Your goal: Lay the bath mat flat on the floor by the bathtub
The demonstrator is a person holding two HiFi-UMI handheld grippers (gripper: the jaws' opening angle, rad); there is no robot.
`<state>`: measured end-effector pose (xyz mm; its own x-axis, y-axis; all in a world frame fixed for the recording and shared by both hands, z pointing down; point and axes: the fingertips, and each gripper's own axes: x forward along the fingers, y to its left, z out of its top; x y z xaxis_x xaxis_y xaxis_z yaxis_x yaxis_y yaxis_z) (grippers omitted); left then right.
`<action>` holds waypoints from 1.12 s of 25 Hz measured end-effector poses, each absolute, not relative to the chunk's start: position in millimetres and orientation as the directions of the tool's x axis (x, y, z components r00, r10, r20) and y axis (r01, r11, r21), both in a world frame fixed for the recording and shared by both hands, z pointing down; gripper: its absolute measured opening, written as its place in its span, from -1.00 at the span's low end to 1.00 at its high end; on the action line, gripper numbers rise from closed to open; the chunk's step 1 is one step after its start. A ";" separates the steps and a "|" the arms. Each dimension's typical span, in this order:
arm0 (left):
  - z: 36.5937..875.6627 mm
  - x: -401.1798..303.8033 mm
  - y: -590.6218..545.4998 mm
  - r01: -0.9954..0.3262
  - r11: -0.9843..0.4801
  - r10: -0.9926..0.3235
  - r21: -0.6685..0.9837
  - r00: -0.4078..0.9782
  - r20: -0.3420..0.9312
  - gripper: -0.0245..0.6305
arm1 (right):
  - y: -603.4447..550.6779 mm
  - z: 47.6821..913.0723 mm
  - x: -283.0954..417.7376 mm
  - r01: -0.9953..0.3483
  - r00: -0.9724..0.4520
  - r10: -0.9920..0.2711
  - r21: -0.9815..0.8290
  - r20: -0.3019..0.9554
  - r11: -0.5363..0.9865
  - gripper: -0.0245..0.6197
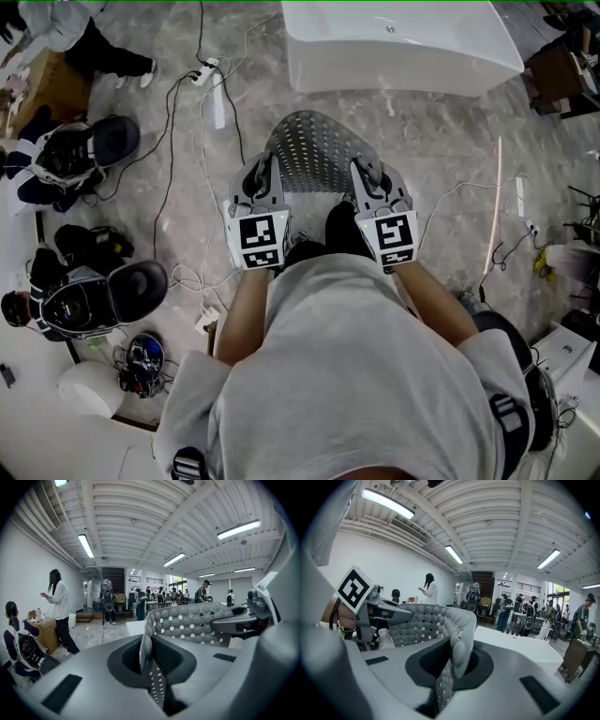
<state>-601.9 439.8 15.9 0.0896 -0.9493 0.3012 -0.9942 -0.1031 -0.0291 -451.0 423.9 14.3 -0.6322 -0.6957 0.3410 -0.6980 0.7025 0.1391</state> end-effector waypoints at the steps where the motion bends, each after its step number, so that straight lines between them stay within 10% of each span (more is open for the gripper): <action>1: 18.8 -602.8 435.9 -0.995 -0.097 -0.948 -0.020 0.086 0.307 -0.84 | 420.0 16.8 -450.5 -0.696 -0.634 -0.693 0.136 0.344 0.705 -0.85; 28: 103.3 -502.3 278.1 -0.982 -0.174 -0.827 0.068 0.183 0.532 -0.84 | 271.6 105.6 -346.1 -0.732 -0.615 -0.634 -0.042 0.468 0.680 -0.86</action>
